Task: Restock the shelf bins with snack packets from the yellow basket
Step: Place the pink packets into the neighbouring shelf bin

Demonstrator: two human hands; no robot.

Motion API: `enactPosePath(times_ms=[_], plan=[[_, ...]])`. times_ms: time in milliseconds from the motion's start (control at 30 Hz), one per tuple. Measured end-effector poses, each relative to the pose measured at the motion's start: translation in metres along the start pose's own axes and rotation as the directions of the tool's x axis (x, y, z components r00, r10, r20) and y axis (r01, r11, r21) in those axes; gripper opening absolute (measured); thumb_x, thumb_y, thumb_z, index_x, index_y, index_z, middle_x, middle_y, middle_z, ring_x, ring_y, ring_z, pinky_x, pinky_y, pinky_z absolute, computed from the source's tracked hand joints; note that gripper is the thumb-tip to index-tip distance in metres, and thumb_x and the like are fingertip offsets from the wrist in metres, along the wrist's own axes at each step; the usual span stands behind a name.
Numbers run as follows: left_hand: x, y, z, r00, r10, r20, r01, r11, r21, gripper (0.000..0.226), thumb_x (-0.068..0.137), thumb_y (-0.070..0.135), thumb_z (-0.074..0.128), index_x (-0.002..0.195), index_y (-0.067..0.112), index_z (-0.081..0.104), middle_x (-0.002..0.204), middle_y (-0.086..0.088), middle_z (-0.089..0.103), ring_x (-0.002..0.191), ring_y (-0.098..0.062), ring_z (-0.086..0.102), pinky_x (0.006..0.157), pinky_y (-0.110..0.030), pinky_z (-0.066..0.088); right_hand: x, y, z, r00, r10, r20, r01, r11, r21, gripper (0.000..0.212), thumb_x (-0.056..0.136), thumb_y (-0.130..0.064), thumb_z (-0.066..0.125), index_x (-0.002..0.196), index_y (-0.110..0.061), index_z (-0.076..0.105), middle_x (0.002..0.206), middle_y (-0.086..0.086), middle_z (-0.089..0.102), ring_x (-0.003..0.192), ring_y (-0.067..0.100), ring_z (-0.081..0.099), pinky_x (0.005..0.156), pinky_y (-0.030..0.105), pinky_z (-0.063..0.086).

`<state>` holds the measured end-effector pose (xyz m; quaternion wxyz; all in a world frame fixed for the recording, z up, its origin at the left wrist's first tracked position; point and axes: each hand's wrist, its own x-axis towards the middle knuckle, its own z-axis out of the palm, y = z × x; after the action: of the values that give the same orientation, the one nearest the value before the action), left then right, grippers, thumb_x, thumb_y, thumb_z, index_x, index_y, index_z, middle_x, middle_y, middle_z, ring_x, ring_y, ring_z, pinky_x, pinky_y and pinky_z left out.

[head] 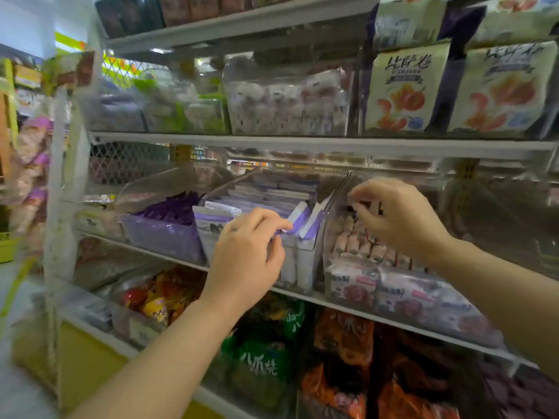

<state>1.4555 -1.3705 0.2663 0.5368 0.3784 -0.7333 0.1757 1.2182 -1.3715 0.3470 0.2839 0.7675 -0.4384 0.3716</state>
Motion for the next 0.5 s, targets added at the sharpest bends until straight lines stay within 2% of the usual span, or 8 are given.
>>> enactPosePath(times_ms=[67, 200, 367, 500], plan=[[-0.033, -0.012, -0.015, 0.998, -0.053, -0.03, 0.054, 0.998, 0.036, 0.021, 0.088, 0.016, 0.052, 0.103, 0.025, 0.064, 0.101, 0.01, 0.059, 0.086, -0.012, 0.057, 0.089, -0.029, 0.038, -0.016, -0.047, 0.013, 0.993, -0.113, -0.041, 0.117, 0.99, 0.085, 0.014, 0.087, -0.015, 0.064, 0.099, -0.015, 0.07, 0.091, -0.001, 0.069, 0.083, 0.021, 0.064, 0.074, 0.039, 0.054], [-0.115, -0.041, -0.045, 0.983, -0.183, -0.028, 0.185, 0.976, 0.116, 0.021, 0.085, 0.013, 0.053, 0.099, 0.021, 0.066, 0.098, 0.007, 0.061, 0.082, -0.016, 0.059, 0.081, -0.035, 0.045, -0.055, -0.13, 0.063, 0.966, -0.252, 0.055, 0.229, 0.937, 0.264, 0.011, 0.086, -0.015, 0.063, 0.095, -0.015, 0.07, 0.086, -0.002, 0.069, 0.078, 0.02, 0.064, 0.066, 0.039, 0.054], [-0.219, -0.08, -0.085, 0.924, -0.38, 0.039, 0.359, 0.898, 0.254, 0.024, 0.075, 0.01, 0.055, 0.094, 0.018, 0.067, 0.095, 0.0, 0.065, 0.086, -0.027, 0.063, 0.08, -0.04, 0.048, -0.106, -0.218, 0.149, 0.903, -0.347, 0.253, 0.214, 0.875, 0.434, 0.013, 0.088, -0.021, 0.059, 0.096, -0.019, 0.069, 0.092, -0.003, 0.069, 0.086, 0.02, 0.064, 0.072, 0.038, 0.052], [-0.302, -0.117, -0.122, 0.807, -0.586, 0.076, 0.524, 0.769, 0.366, 0.027, 0.078, 0.014, 0.051, 0.098, 0.018, 0.068, 0.098, -0.003, 0.066, 0.092, -0.029, 0.063, 0.082, -0.045, 0.05, -0.147, -0.282, 0.228, 0.774, -0.432, 0.464, 0.148, 0.834, 0.531, 0.014, 0.087, -0.026, 0.056, 0.097, -0.023, 0.065, 0.095, -0.006, 0.068, 0.092, 0.02, 0.063, 0.072, 0.036, 0.05]])
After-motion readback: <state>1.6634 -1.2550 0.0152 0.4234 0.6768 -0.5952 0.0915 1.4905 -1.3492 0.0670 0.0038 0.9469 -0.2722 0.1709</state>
